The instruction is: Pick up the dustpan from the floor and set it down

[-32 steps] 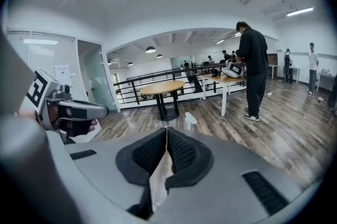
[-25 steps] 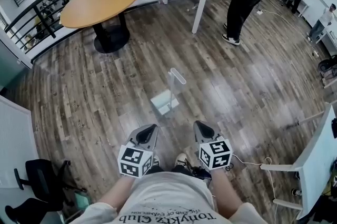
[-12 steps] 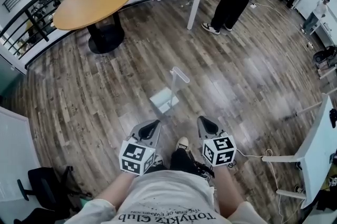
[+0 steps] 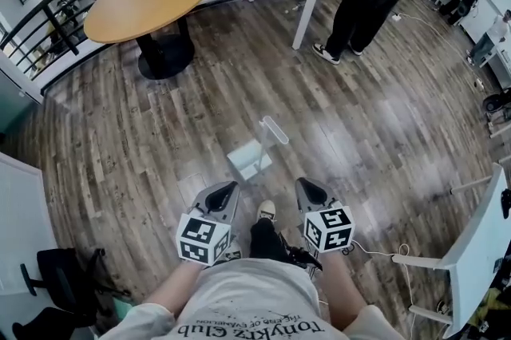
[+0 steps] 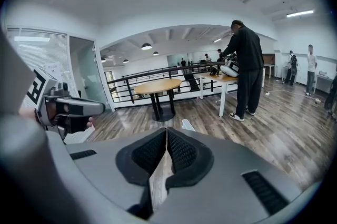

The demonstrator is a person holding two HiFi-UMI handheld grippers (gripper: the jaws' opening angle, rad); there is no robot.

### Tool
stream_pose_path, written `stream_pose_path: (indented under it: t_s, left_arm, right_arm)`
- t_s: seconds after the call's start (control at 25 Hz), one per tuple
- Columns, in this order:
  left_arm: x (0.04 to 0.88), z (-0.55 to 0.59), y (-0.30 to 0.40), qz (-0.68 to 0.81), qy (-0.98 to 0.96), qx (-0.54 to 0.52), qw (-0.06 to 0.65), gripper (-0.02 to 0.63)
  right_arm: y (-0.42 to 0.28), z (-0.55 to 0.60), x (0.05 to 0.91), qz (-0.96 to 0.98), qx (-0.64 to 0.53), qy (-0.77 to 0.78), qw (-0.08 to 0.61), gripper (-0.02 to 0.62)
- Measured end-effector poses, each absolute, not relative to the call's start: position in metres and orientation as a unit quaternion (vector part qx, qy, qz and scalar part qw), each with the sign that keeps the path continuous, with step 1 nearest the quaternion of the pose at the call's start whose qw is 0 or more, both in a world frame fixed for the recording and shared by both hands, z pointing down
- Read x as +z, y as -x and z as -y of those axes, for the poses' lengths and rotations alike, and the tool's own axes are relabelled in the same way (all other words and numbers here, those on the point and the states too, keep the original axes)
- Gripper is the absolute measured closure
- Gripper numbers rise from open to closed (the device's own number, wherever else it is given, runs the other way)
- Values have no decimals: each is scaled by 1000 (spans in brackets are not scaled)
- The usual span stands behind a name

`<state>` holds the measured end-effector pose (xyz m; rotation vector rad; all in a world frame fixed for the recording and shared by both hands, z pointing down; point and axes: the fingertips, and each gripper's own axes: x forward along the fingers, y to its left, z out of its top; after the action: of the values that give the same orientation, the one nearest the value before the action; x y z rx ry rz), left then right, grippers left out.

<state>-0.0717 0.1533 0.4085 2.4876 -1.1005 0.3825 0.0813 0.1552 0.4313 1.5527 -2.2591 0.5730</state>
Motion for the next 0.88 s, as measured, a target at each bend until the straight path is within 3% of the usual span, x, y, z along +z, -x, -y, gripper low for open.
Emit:
stream_pose_path:
  t_s: [0.88]
  left_arm:
    - [399, -32, 14, 447, -863, 135, 194, 583]
  right_arm:
    - [-127, -28, 435, 828, 204, -491, 180, 569]
